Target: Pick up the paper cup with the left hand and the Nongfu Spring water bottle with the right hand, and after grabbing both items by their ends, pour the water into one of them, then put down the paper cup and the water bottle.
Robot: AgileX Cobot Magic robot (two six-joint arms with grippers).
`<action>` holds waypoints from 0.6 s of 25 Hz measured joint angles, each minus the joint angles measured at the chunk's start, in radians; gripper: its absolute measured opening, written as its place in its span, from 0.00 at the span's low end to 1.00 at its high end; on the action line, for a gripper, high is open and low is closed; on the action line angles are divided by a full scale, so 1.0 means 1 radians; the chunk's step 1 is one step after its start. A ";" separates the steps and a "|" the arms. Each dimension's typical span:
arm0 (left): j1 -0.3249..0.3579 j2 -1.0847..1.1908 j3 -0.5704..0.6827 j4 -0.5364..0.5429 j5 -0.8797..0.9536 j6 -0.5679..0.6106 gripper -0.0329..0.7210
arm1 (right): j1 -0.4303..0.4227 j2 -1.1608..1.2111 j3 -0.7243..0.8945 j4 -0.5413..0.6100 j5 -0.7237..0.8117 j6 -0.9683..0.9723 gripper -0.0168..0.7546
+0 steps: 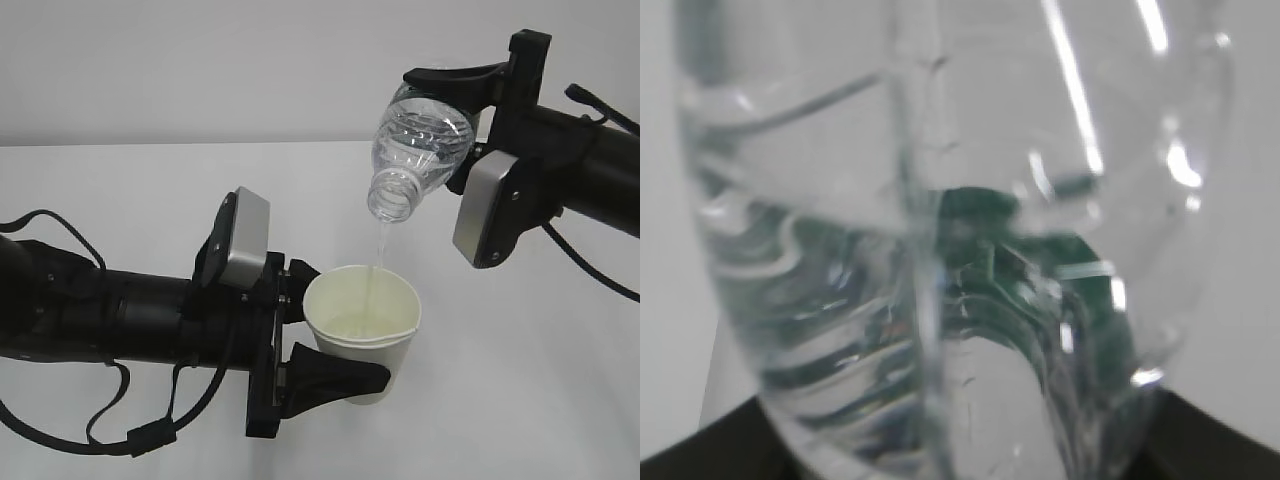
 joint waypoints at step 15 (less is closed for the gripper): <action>0.000 0.000 0.000 0.000 0.000 0.000 0.72 | 0.000 0.000 0.000 0.000 0.000 0.000 0.56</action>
